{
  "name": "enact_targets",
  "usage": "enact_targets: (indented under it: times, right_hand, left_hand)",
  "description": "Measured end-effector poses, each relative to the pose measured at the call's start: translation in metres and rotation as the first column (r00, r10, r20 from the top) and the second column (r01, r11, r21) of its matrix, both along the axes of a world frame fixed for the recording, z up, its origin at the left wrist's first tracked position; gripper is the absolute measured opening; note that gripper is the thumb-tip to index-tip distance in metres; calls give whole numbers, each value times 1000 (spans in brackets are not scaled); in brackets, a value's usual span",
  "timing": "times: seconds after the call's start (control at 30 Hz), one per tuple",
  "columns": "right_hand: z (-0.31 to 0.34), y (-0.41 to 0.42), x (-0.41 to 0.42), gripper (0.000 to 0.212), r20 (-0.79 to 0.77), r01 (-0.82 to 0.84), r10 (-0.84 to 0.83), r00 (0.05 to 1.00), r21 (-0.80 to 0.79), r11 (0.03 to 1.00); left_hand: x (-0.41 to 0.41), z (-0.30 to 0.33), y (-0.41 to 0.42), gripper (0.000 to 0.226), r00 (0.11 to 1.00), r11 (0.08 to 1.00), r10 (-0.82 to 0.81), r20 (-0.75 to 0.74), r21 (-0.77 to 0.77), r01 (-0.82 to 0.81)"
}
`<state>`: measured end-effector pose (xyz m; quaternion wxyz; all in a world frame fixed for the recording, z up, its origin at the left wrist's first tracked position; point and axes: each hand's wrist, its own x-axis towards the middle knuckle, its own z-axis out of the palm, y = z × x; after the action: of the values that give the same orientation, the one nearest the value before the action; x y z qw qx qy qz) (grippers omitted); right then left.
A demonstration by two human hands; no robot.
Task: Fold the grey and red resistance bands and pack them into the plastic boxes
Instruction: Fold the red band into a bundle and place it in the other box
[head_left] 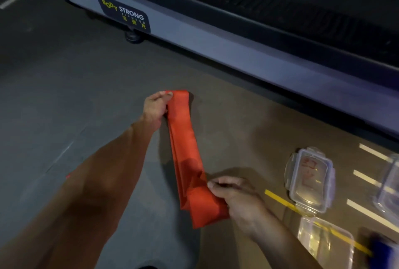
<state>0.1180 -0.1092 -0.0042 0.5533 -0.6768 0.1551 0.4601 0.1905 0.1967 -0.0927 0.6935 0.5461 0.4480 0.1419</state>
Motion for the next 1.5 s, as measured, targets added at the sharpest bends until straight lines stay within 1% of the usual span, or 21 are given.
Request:
enact_targets:
  times: [0.1,0.17,0.23,0.37,0.43,0.53,0.63,0.67,0.73,0.8,0.87,0.93,0.97,1.07,1.17,1.23,1.3,1.37,1.4,1.43,1.5]
  right_hand:
    - [-1,-12,-13,22,-5,-196,196,981,7,981]
    - [-1,-19,-20,17,-78,-267,270,960,41,963]
    - [-1,-22,-24,18,-128,-269,275,953,65,961]
    - [-5,-22,-28,20,-91,-318,314,945,-32,948]
    - [-5,-21,-29,16,-93,-358,353,931,-48,932]
    - [-5,-22,-28,21,-91,-384,378,921,-64,921]
    - [0,-22,-30,14,-102,-420,410,906,-93,903]
    - [2,-21,-31,13,-96,-449,439,893,-129,884]
    - [4,-23,-31,30,-59,-516,515,855,-191,835]
    - [7,-23,-29,17,-41,-528,531,846,-204,825]
    - [9,-24,-27,7,-60,-541,540,839,-180,821]
    - [7,-24,-28,10,-44,-573,571,819,-104,813]
    - [5,-25,-30,12,-41,-545,543,838,-64,836]
    - [6,-25,-35,22,-59,-483,481,875,-20,875]
    - [9,-25,-38,27,-57,-470,468,882,-25,882]
    - [7,-24,-41,21,-30,-460,459,888,-48,887]
    - [8,-24,-48,9,-12,-417,417,909,-54,907]
    - [12,-25,-53,8,18,-374,375,927,-27,927]
    - [15,-25,-55,10,29,-362,362,932,-16,932]
    - [15,-25,-56,12,41,-348,348,937,-4,937]
    - [17,-27,-59,12,72,-314,312,947,18,949]
  left_hand:
    - [13,15,5,26,998,1000,11,54,12,-11]
    - [19,20,10,26,998,1000,-24,55,10,24]
    - [21,22,16,24,996,997,-83,16,0,83]
    - [25,15,23,23,988,991,-132,-85,-17,131]
    - [26,12,27,24,990,994,-110,-87,-6,110]
    - [32,14,31,29,996,998,-34,-77,41,38]
    - [38,17,36,32,994,995,41,-97,97,-31]
    - [38,16,40,27,991,992,39,-126,121,-23]
    - [37,12,48,15,978,984,2,-210,177,36]
    - [30,8,52,31,953,975,-50,-300,193,112]
    - [22,1,53,37,929,958,-74,-362,232,167]
    - [11,-2,52,37,905,939,-81,-418,271,209]
    - [4,-4,51,34,885,927,-82,-459,290,237]
    - [-20,-7,40,27,807,864,-59,-588,375,337]
    - [-39,-1,15,22,773,784,-57,-632,451,427]
    - [-48,0,3,17,807,740,-63,-587,515,432]
    - [-56,1,-9,11,872,709,-91,-481,583,396]
    - [-64,5,-24,7,891,666,-261,-371,600,444]
    - [-70,8,-34,7,844,615,-411,-344,578,535]
    - [-78,9,-41,8,754,529,-560,-343,553,644]
    - [-94,7,-52,10,496,245,-736,-462,501,830]
